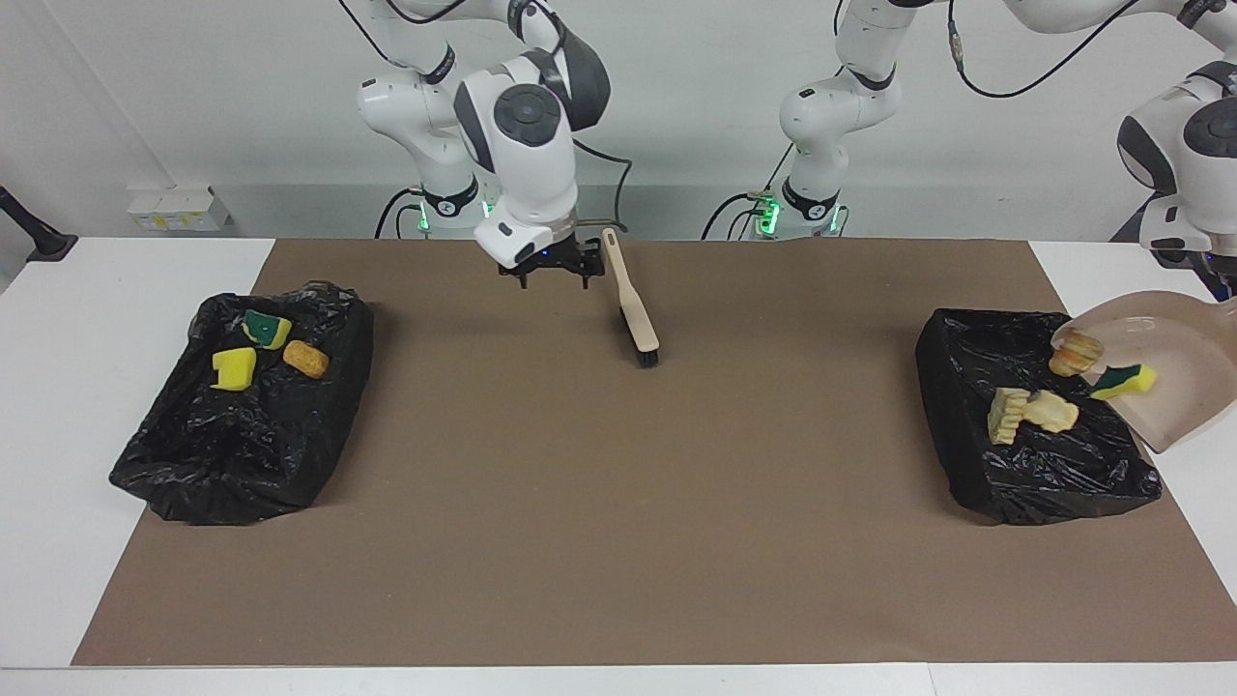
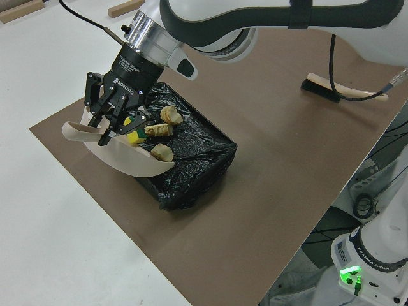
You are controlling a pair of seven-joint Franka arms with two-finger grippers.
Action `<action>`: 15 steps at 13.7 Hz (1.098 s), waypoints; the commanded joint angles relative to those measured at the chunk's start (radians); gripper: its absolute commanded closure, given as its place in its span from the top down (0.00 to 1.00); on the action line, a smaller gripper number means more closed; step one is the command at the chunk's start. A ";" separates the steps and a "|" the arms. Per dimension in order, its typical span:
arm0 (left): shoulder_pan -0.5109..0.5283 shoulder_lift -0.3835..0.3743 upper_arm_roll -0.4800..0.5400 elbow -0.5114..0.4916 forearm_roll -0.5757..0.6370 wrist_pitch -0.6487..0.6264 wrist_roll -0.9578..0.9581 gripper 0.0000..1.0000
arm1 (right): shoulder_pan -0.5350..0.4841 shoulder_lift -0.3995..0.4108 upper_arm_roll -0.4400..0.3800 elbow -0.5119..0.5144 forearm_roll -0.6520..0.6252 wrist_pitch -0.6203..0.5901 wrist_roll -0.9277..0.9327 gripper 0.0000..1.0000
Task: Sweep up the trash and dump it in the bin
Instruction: 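Tip the dustpan over the bin with the left gripper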
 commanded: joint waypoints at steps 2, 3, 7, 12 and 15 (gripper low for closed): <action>-0.019 -0.004 0.009 0.017 0.106 -0.023 -0.036 0.00 | -0.133 0.002 -0.002 0.087 -0.019 -0.055 -0.231 1.00; -0.019 -0.004 0.006 0.019 0.136 -0.023 -0.047 0.00 | -0.164 0.000 -0.016 0.100 -0.021 -0.069 -0.280 1.00; -0.045 -0.002 0.003 0.028 0.164 -0.054 -0.050 0.00 | -0.265 -0.006 -0.050 0.176 -0.076 -0.112 -0.374 1.00; -0.061 -0.004 0.004 0.039 0.169 -0.083 -0.084 0.00 | -0.302 -0.018 -0.050 0.234 -0.186 -0.204 -0.501 1.00; -0.064 0.002 0.003 0.066 0.259 -0.103 -0.082 0.00 | -0.302 -0.069 -0.080 0.233 -0.093 -0.226 -0.431 1.00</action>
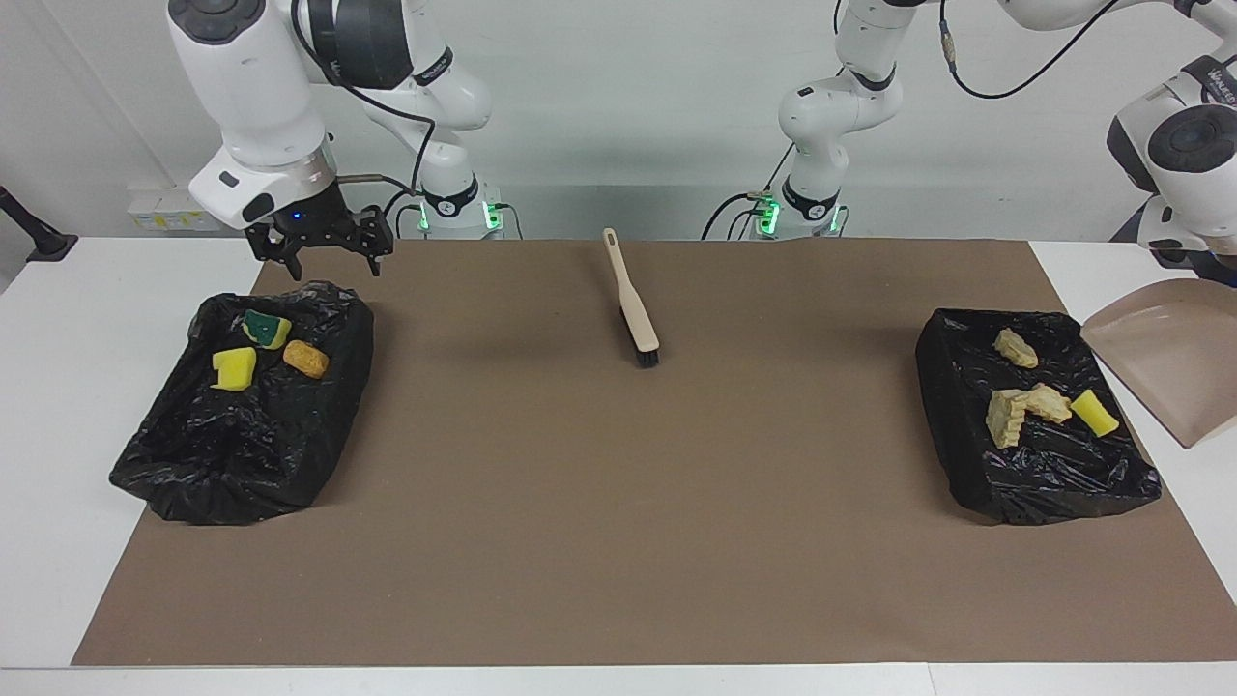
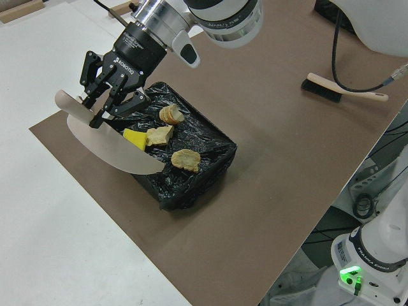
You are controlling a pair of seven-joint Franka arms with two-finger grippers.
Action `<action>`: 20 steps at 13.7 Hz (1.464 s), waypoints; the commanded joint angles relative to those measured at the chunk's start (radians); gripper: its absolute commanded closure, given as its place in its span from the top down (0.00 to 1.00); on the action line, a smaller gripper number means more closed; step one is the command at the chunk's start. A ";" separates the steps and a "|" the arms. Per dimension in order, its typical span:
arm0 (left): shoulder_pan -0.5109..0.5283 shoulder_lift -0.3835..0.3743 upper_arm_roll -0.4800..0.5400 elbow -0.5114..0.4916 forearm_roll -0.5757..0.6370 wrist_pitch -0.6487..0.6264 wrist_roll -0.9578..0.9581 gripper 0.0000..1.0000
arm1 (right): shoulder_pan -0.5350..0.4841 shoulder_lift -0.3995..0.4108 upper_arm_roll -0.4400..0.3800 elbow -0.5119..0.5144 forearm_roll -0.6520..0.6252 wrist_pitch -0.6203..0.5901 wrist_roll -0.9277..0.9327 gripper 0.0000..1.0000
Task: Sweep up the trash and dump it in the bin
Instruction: 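Tip the dustpan over the bin with the left gripper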
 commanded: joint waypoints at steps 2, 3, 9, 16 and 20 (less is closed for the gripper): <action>-0.016 0.002 0.004 0.053 0.073 -0.058 -0.017 0.00 | -0.012 -0.044 -0.050 -0.005 0.082 -0.037 0.011 1.00; -0.016 0.001 0.003 0.056 0.074 -0.060 -0.015 0.00 | -0.012 -0.046 -0.059 -0.005 0.082 -0.029 0.019 1.00; -0.088 0.001 0.000 0.106 0.160 -0.169 -0.014 0.00 | -0.011 -0.046 -0.058 -0.005 0.089 -0.026 0.019 1.00; -0.171 0.004 0.000 0.108 0.205 -0.270 -0.018 0.00 | -0.011 -0.046 -0.058 -0.005 0.089 -0.026 0.019 1.00; -0.191 -0.001 -0.006 0.106 0.139 -0.287 -0.037 0.00 | -0.011 -0.046 -0.058 -0.005 0.089 -0.026 0.019 1.00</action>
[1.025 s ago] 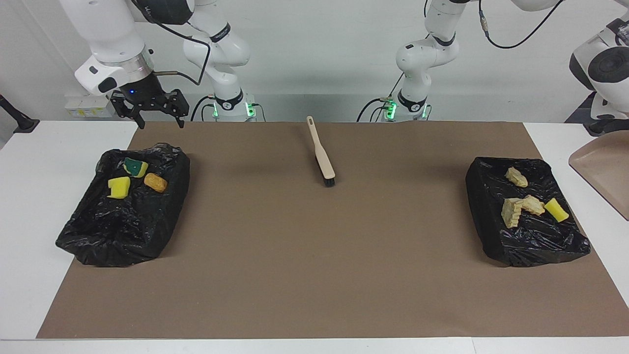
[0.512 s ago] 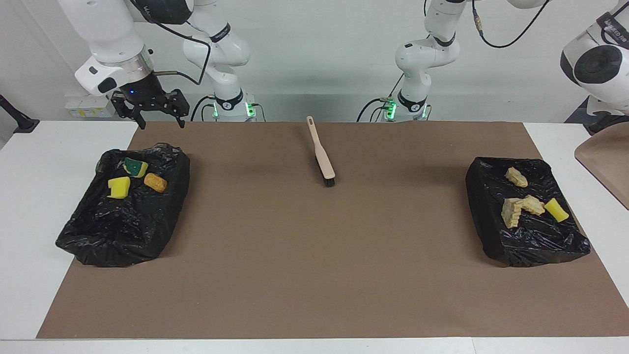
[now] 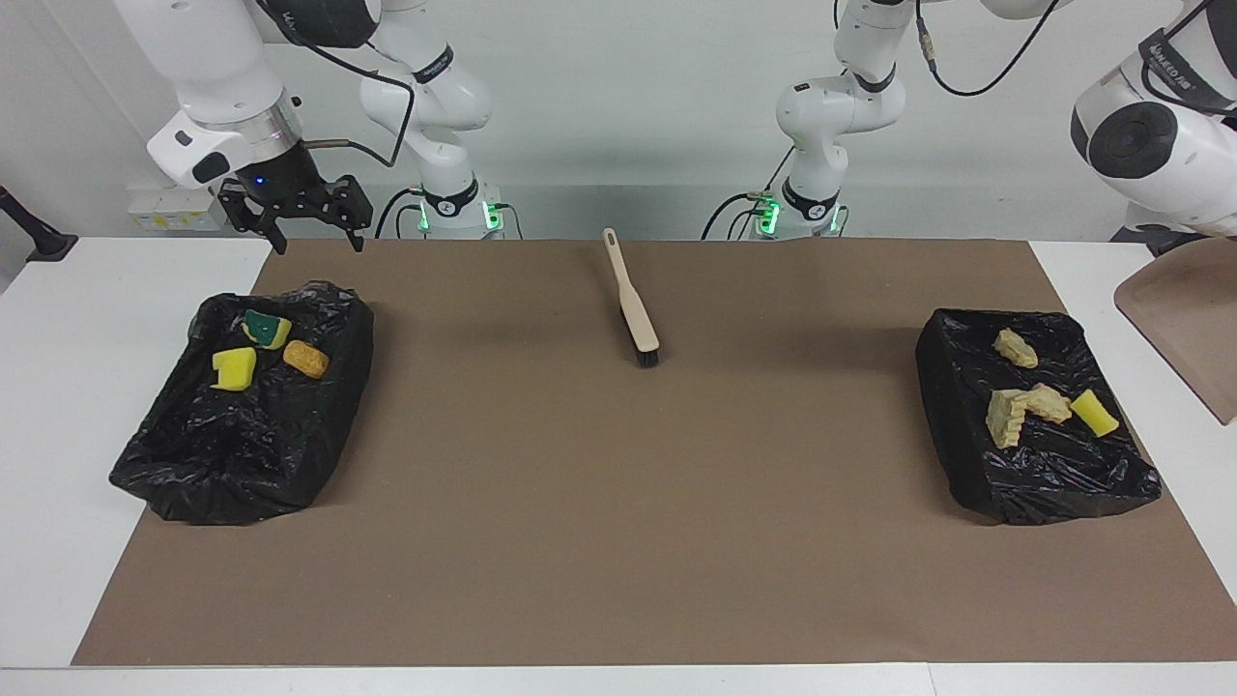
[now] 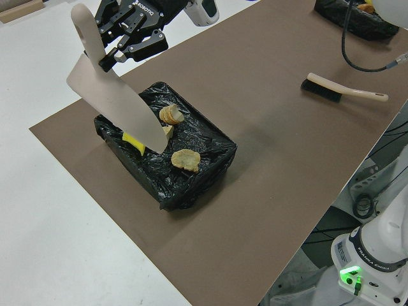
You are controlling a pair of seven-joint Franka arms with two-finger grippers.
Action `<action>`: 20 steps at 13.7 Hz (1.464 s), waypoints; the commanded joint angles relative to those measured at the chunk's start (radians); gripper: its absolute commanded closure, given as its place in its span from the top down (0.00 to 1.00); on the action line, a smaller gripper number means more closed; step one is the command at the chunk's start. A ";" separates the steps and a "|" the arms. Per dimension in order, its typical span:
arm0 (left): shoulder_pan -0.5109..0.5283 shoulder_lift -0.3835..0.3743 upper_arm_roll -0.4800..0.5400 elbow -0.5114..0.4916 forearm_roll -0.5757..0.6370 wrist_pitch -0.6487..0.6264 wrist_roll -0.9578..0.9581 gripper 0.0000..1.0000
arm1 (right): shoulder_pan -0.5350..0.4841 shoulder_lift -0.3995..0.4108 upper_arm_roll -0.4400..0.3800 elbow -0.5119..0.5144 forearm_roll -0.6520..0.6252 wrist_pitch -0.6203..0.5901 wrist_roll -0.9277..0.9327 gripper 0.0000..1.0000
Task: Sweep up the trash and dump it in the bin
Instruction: 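Tip the dustpan over the bin with the left gripper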
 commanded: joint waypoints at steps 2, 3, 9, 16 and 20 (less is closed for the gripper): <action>-0.036 -0.001 0.006 0.010 -0.156 -0.051 -0.046 0.00 | -0.007 -0.008 0.004 -0.007 0.016 -0.002 0.010 1.00; -0.039 -0.001 0.006 0.008 -0.216 -0.055 -0.046 0.00 | -0.007 -0.008 0.004 -0.007 0.016 -0.002 0.010 1.00; -0.166 -0.004 0.006 -0.007 -0.558 -0.112 -0.255 0.00 | -0.007 -0.008 0.004 -0.007 0.016 -0.002 0.010 1.00; -0.312 0.004 0.005 -0.050 -0.974 -0.068 -0.852 0.00 | -0.007 -0.008 0.004 -0.007 0.016 -0.002 0.010 1.00; -0.477 0.100 0.005 -0.030 -1.052 -0.037 -1.137 0.00 | -0.007 -0.008 0.004 -0.007 0.016 -0.002 0.010 1.00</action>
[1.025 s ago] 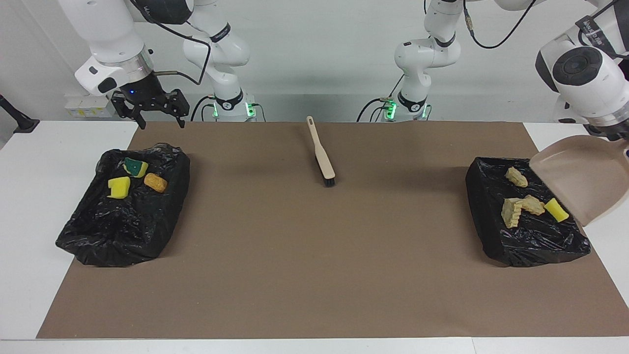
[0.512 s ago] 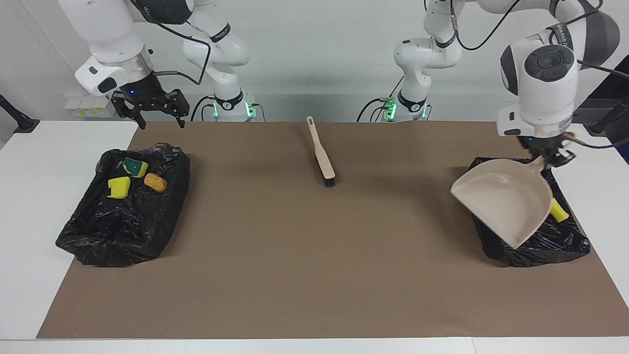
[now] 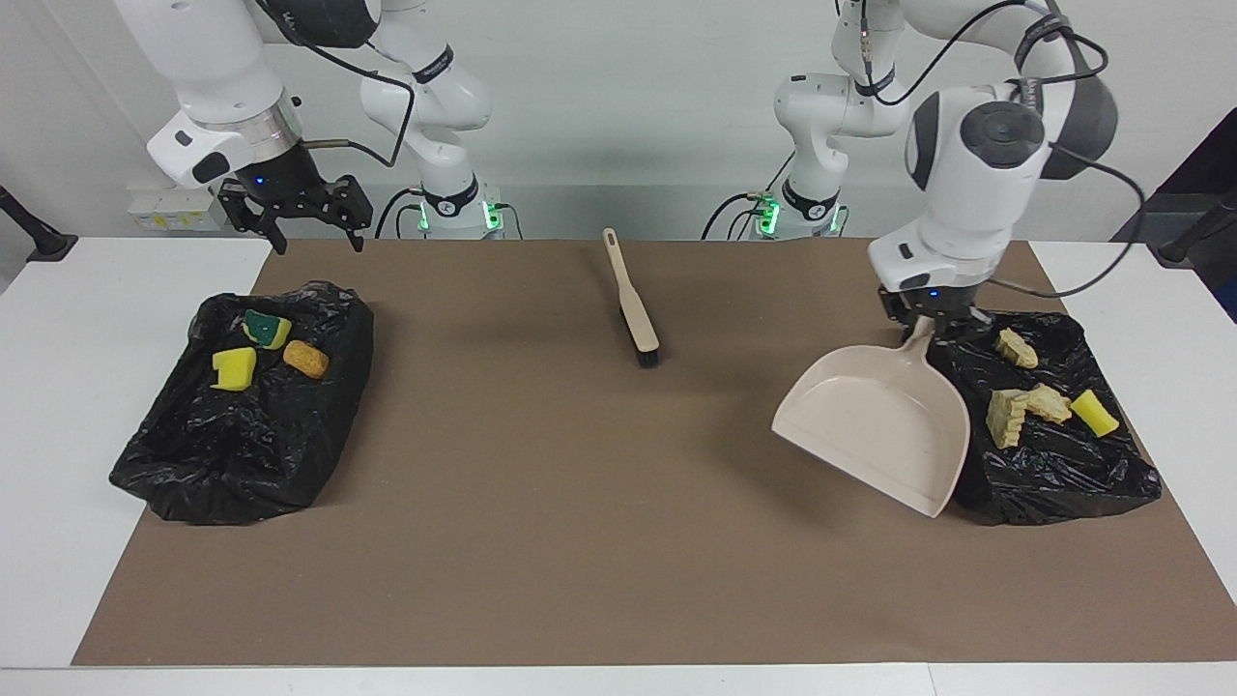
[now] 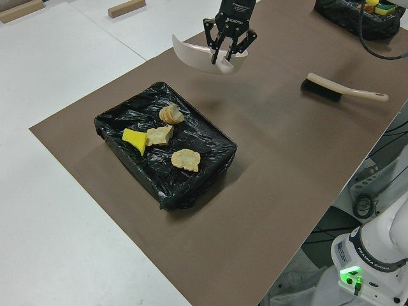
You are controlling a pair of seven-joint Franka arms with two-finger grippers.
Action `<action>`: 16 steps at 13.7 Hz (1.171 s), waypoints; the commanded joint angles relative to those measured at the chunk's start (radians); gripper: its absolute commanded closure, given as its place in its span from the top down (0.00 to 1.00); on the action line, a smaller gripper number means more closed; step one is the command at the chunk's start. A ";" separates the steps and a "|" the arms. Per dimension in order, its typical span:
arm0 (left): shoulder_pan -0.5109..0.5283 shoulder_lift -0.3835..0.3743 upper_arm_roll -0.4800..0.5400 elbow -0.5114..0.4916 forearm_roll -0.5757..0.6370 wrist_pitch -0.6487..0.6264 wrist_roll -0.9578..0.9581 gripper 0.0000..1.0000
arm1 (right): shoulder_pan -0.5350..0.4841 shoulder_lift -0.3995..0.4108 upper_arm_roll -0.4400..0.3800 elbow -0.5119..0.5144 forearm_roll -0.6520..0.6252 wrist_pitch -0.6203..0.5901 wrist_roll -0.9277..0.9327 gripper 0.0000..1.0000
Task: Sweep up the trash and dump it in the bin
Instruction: 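Tip the dustpan over the bin with the left gripper, then bring the empty dustpan back and set it on the table with the left gripper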
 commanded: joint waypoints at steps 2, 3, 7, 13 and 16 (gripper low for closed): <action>-0.153 0.109 0.020 0.025 -0.110 0.069 -0.269 0.00 | -0.007 -0.008 0.004 -0.007 0.016 -0.002 0.010 1.00; -0.176 0.128 0.020 0.025 -0.159 0.096 -0.368 0.00 | -0.007 -0.008 0.004 -0.007 0.016 -0.002 0.010 1.00; -0.265 0.174 0.019 0.007 -0.206 0.194 -0.614 0.00 | -0.007 -0.008 0.004 -0.007 0.016 -0.002 0.010 1.00; -0.344 0.258 0.022 0.040 -0.279 0.276 -0.753 0.00 | -0.007 -0.008 0.004 -0.007 0.016 -0.002 0.010 1.00; -0.374 0.459 0.031 0.277 -0.245 0.238 -0.854 0.00 | -0.007 -0.008 0.004 -0.007 0.016 -0.002 0.010 1.00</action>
